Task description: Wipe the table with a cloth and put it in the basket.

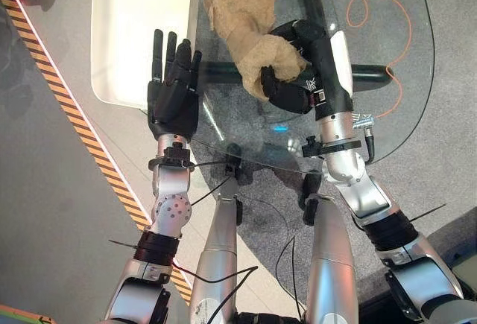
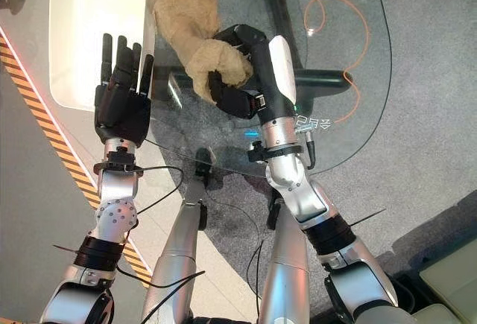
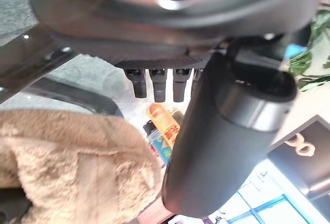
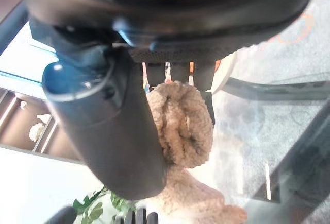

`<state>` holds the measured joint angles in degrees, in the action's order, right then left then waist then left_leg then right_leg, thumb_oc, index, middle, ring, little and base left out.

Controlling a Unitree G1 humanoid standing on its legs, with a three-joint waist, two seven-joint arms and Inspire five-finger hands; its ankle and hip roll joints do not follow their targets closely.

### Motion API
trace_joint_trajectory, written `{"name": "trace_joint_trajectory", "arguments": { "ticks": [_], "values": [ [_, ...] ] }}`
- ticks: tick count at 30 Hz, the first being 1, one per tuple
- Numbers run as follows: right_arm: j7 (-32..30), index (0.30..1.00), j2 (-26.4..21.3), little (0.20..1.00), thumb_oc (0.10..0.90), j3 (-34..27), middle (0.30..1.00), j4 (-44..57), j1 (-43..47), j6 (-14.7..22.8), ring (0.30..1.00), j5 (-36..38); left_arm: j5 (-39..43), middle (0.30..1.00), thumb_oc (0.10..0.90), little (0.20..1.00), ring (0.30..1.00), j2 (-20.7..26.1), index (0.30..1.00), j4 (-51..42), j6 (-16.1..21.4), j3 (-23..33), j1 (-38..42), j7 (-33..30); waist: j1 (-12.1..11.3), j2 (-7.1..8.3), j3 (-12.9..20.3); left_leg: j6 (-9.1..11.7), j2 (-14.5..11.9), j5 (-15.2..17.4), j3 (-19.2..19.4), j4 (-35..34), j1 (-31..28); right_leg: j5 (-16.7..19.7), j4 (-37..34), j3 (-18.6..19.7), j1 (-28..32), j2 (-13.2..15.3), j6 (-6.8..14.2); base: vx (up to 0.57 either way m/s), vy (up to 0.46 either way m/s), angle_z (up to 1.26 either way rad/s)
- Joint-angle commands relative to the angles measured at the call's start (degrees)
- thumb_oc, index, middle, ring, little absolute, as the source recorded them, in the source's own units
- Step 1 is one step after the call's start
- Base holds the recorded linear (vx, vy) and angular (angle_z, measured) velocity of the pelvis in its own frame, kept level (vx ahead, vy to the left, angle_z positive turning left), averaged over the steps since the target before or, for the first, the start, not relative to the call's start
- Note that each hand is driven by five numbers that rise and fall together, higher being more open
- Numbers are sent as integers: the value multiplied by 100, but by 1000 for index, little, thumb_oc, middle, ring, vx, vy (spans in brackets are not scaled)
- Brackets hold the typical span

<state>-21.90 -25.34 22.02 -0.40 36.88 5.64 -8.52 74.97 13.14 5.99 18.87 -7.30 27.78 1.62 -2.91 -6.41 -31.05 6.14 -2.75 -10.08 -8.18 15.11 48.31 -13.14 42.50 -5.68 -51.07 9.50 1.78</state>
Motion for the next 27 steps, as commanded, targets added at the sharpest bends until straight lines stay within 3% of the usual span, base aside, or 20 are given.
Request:
{"name": "trace_joint_trajectory", "arguments": {
  "ticks": [1,14,27],
  "values": [
    [127,300,168,200,100,21,300,1533,704,1009,300,99,101,900,800,900,900,211,900,-459,215,104,613,417,31,219,126,-649,534,900,756,689,-186,967,-1399,-123,259,-326,109,0,0,0],
    [714,300,266,200,100,496,300,1565,890,754,300,346,227,900,800,900,900,168,900,-467,216,-4,842,467,1,233,126,-620,544,875,747,640,-186,961,-1459,-141,276,-322,101,0,0,0],
    [884,300,319,200,100,852,300,1587,1206,552,300,378,101,900,800,900,900,175,900,-309,-57,-106,993,20,-49,223,126,-606,572,855,741,618,-183,971,-1508,-185,286,-309,101,0,0,0]
  ]
}}
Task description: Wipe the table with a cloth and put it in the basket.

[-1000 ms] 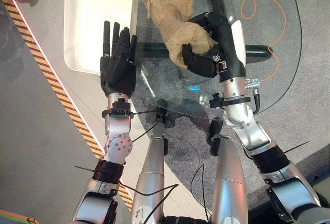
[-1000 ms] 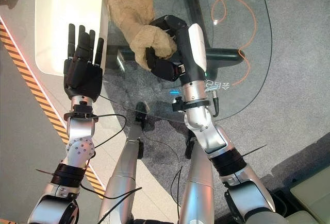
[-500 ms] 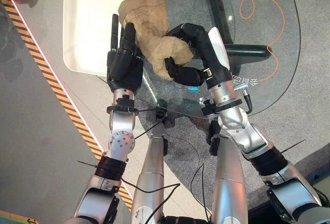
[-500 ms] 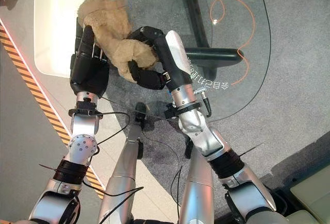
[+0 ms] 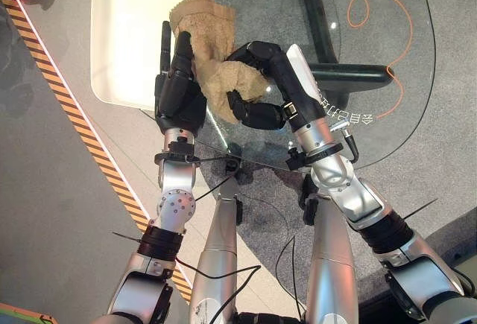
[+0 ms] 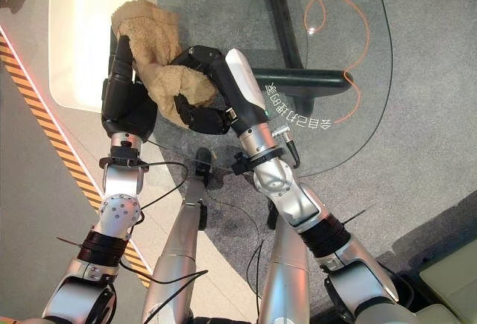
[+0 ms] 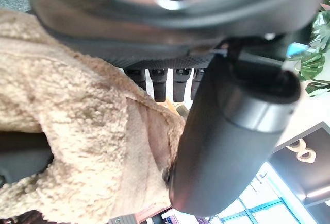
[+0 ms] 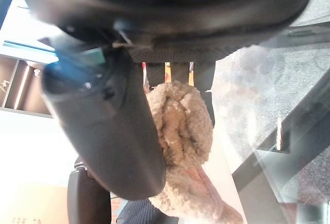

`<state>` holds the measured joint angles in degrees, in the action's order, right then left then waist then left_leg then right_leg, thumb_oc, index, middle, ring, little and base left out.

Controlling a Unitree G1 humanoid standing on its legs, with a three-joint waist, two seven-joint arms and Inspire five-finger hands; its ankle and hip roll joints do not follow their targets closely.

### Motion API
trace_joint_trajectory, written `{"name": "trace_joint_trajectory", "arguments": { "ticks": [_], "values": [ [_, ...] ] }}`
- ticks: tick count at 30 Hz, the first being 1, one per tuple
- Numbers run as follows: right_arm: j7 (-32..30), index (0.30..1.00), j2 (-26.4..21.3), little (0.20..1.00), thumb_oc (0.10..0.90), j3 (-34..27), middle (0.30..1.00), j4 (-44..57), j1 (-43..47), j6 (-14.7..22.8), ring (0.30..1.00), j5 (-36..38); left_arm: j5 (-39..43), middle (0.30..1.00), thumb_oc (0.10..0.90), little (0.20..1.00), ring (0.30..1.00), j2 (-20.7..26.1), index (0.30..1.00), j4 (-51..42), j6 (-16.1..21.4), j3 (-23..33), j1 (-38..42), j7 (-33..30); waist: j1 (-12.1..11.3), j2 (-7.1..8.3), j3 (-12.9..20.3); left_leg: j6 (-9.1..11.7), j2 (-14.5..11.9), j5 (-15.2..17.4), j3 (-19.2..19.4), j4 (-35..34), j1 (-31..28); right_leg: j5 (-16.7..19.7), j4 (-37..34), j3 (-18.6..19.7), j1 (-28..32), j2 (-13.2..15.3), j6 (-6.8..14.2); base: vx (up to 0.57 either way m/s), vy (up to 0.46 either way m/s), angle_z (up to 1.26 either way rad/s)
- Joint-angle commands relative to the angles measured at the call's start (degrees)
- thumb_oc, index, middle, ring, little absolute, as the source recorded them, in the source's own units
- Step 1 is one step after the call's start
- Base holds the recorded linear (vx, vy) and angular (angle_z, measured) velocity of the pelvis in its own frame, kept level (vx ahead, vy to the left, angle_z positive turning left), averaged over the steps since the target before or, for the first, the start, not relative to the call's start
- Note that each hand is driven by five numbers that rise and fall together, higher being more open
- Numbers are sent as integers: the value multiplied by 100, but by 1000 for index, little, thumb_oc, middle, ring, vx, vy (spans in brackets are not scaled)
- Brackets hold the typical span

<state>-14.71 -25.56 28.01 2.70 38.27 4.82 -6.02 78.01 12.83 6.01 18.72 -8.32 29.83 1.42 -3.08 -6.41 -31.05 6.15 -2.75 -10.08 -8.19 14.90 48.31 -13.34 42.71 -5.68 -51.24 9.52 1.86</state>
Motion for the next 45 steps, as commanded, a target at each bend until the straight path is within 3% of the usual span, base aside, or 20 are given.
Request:
{"name": "trace_joint_trajectory", "arguments": {
  "ticks": [1,7,13,31,45],
  "values": [
    [165,300,341,200,100,255,300,1282,1068,629,300,128,-211,900,800,900,900,208,900,-314,-47,-9,788,29,-32,223,126,-607,572,855,741,636,-185,992,-1532,-185,305,-312,94,0,0,0],
    [203,300,277,200,100,279,300,1330,1111,538,300,144,-334,900,800,900,900,290,900,-265,-238,-79,813,169,-28,213,126,-608,576,850,752,627,-198,1012,-1544,-201,306,-302,108,0,0,0],
    [63,300,208,200,100,254,300,1253,1080,452,300,163,-402,900,800,900,900,363,900,-284,-133,-95,836,465,-26,200,126,-602,570,860,759,632,-215,1012,-1540,-204,315,-283,106,0,0,0],
    [-1202,300,-28,200,100,-699,300,1105,509,688,300,-387,-388,900,800,900,900,362,900,-439,-128,142,603,807,112,236,126,-650,537,955,790,742,-174,1015,-1430,-113,218,-302,133,0,0,0],
    [-1018,300,-160,200,100,-753,300,995,457,801,300,-376,-376,900,800,900,900,447,900,-570,-381,104,612,1337,154,242,126,-662,525,966,808,735,-184,1052,-1472,-64,218,-312,148,0,0,0]
  ]
}}
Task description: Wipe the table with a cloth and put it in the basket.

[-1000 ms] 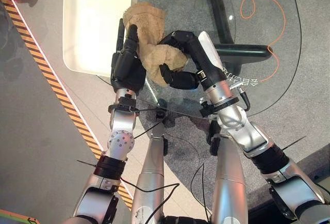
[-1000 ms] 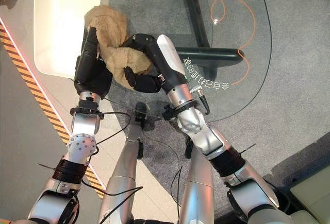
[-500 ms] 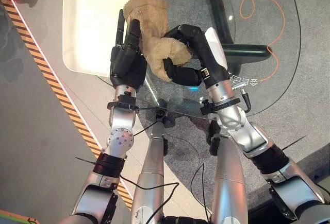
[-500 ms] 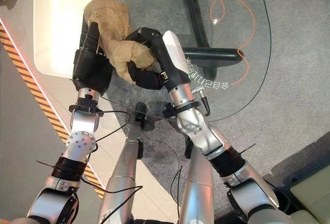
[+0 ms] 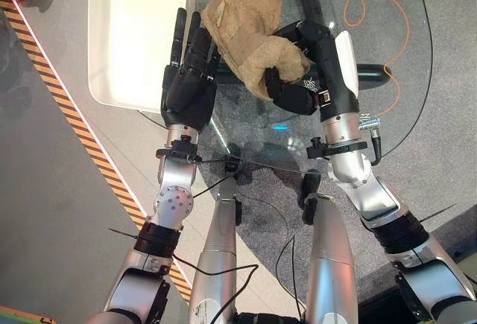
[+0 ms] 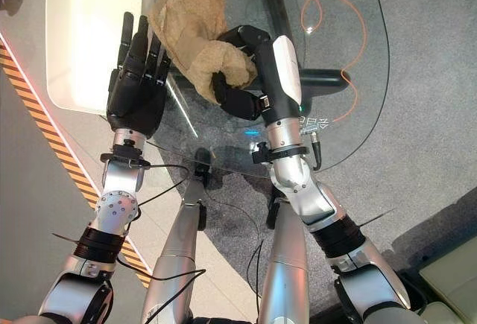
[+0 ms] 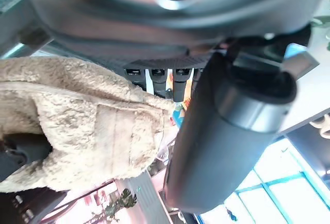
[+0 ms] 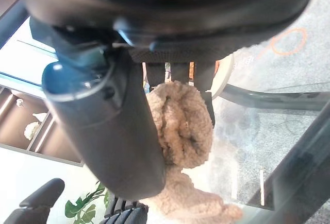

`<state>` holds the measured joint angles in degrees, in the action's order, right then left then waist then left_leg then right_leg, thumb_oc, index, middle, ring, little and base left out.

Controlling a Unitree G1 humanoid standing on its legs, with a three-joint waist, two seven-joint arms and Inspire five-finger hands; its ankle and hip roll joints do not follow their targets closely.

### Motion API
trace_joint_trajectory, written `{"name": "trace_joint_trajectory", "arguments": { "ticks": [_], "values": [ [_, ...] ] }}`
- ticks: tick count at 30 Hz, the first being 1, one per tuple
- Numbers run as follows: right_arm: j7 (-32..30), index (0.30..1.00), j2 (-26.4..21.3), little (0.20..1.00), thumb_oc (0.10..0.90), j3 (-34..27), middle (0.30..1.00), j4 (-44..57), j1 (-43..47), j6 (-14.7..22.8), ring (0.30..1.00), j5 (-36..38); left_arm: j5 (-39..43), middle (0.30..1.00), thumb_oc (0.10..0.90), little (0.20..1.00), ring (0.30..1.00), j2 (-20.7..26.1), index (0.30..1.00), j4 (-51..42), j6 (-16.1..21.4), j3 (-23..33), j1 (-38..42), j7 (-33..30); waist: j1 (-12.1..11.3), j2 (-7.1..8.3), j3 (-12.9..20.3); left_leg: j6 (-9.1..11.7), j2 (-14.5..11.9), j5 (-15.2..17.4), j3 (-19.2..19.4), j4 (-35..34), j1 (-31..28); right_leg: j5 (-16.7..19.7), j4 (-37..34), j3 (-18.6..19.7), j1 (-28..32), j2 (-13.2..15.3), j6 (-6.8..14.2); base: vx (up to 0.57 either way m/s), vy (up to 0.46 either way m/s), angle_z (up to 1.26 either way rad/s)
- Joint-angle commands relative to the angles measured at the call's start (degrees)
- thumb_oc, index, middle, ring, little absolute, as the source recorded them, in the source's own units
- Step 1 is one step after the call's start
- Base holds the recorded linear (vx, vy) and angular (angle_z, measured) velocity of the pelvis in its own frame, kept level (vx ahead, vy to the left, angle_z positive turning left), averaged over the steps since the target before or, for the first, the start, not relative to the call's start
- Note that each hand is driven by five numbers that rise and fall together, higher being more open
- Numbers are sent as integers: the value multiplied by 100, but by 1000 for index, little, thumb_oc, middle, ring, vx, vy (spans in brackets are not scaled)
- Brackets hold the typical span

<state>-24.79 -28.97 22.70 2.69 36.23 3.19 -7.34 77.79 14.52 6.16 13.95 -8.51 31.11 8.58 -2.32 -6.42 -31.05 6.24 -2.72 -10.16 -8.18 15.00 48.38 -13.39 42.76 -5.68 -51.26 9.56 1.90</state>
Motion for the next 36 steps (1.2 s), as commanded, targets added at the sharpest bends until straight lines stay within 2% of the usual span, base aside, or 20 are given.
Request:
{"name": "trace_joint_trajectory", "arguments": {
  "ticks": [1,4,12,23,36],
  "values": [
    [-9,300,182,200,100,-222,300,995,662,963,300,-244,-353,900,800,900,900,278,900,-585,96,124,484,621,78,243,126,-672,522,973,808,726,-191,1057,-1477,-64,220,-316,144,0,0,0],
    [262,300,137,200,100,-80,300,1004,754,941,300,-335,-377,900,800,900,900,319,900,-629,-67,64,540,686,65,232,126,-668,516,975,815,731,-190,1059,-1481,-68,223,-296,146,0,0,0],
    [519,300,78,200,100,217,300,981,1013,780,300,-292,-356,900,800,900,900,409,900,-508,-120,-38,633,674,31,225,126,-654,529,962,802,699,-197,1058,-1533,-90,247,-296,147,0,0,0],
    [536,300,-57,200,100,430,300,862,1193,510,300,-396,-406,900,800,900,900,501,900,-493,-208,-167,754,900,19,237,126,-643,527,974,804,684,-205,1068,-1587,-114,265,-292,148,0,0,0],
    [615,300,-137,200,100,435,300,874,1283,570,300,-453,-563,900,800,900,900,615,900,-413,-402,-259,832,935,29,244,126,-659,542,1000,798,691,-193,1080,-1609,-115,248,-298,157,0,0,0]
  ]
}}
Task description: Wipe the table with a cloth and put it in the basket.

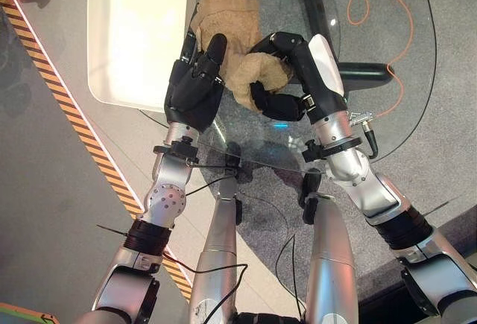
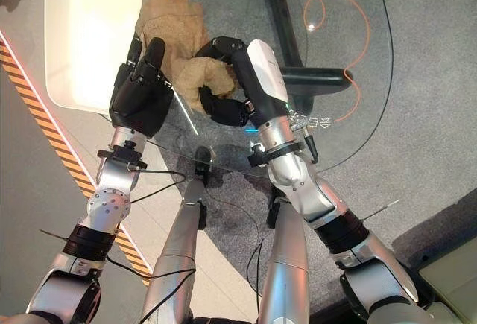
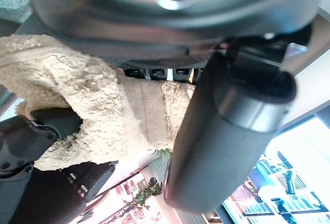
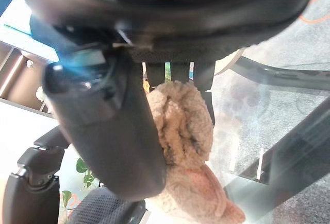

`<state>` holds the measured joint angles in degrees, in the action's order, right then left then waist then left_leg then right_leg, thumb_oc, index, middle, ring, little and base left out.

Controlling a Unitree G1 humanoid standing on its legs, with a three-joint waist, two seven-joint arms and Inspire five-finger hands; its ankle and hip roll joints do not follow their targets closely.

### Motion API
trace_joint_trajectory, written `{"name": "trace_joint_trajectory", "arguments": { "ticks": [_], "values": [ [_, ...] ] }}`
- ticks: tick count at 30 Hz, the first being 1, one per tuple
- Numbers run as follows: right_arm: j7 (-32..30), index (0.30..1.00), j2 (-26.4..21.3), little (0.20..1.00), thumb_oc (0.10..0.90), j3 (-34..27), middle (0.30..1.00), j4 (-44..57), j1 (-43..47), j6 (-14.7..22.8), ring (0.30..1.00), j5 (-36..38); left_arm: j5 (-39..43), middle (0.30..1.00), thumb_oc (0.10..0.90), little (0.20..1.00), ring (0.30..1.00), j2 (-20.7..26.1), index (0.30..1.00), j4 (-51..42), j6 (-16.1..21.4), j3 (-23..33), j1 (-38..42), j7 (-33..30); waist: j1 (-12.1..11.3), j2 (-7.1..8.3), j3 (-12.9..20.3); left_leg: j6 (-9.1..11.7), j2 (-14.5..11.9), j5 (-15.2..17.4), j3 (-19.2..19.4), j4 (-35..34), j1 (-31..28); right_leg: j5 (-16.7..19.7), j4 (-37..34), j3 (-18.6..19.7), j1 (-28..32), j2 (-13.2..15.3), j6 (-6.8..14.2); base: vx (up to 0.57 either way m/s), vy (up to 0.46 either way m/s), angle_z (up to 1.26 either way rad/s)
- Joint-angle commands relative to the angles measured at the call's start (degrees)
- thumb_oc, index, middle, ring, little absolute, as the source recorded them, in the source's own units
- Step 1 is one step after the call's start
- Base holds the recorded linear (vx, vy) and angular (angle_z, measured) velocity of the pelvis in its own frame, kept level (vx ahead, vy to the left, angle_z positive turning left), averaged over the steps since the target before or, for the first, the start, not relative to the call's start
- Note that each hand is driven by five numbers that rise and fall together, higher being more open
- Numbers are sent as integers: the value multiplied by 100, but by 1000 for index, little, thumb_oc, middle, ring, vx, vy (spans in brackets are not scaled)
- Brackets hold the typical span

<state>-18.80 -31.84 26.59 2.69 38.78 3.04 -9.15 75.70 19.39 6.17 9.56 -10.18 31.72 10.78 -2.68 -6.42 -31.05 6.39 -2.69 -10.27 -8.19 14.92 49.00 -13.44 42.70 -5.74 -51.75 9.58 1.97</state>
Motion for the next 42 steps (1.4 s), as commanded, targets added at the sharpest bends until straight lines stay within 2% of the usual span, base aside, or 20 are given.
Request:
{"name": "trace_joint_trajectory", "arguments": {
  "ticks": [1,8,9,10,11,23,31,38,39,40,41,42],
  "values": [
    [19,300,150,200,100,47,300,884,1038,584,300,-283,-386,900,800,900,900,128,900,-417,63,-108,775,666,64,244,126,-675,540,1012,798,703,-248,1085,-1599,-112,293,-298,152,0,0,0],
    [22,300,129,200,100,62,300,946,1080,611,300,-283,-491,900,800,900,900,176,900,-381,174,-88,784,574,54,248,126,-682,552,1014,783,698,-251,1094,-1617,-113,296,-305,158,0,0,0],
    [23,300,133,200,100,55,300,942,1083,612,300,-275,-512,747,622,722,747,180,747,-372,191,-85,788,560,52,250,126,-683,555,1016,781,701,-252,1094,-1616,-116,298,-306,157,0,0,0],
    [25,300,137,200,100,52,300,942,1082,610,300,-273,-519,556,399,499,556,181,556,-370,202,-85,789,548,51,250,126,-683,556,1017,780,704,-252,1094,-1614,-118,299,-305,157,0,0,0],
    [22,300,139,200,100,53,300,937,1079,615,300,-280,-526,300,100,200,300,174,300,-373,228,-75,770,557,46,246,126,-682,560,1017,776,707,-245,1093,-1612,-117,291,-304,157,0,0,0],
    [59,300,153,200,100,72,300,894,1135,637,300,-254,-547,300,100,200,300,139,300,-348,344,-53,847,478,48,266,126,-684,566,1038,772,745,-227,1083,-1596,-118,280,-309,152,0,0,0],
    [92,300,201,200,100,67,300,902,1150,616,300,-266,-366,300,100,200,300,36,300,-355,709,53,852,404,43,284,126,-680,573,1041,761,726,-237,1077,-1630,-120,294,-320,144,0,0,0],
    [83,300,252,200,100,59,300,894,1207,570,300,-270,-452,300,100,200,300,-39,300,-405,741,90,875,315,27,292,126,-674,587,1033,749,711,-244,1076,-1648,-133,309,-318,144,0,0,0],
    [64,324,257,227,127,54,324,889,1207,571,324,-264,-457,300,100,200,300,-52,300,-406,766,96,874,304,27,289,126,-676,590,1031,752,700,-249,1076,-1652,-132,309,-322,142,0,0,0],
    [29,554,261,496,396,50,554,874,1209,582,554,-255,-458,300,100,200,300,-58,300,-404,786,104,875,296,27,287,126,-676,591,1033,753,703,-249,1075,-1644,-131,304,-323,141,0,0,0],
    [0,900,273,900,800,42,900,860,1210,593,900,-247,-452,300,100,200,300,-60,300,-398,816,113,884,280,28,286,126,-674,591,1037,754,713,-244,1073,-1636,-127,297,-323,141,0,0,0],
    [10,900,282,900,800,34,900,855,1204,600,900,-244,-440,300,100,200,300,-60,300,-394,846,119,887,265,30,285,126,-674,592,1039,755,717,-242,1073,-1634,-125,295,-323,141,0,0,0]
  ]
}}
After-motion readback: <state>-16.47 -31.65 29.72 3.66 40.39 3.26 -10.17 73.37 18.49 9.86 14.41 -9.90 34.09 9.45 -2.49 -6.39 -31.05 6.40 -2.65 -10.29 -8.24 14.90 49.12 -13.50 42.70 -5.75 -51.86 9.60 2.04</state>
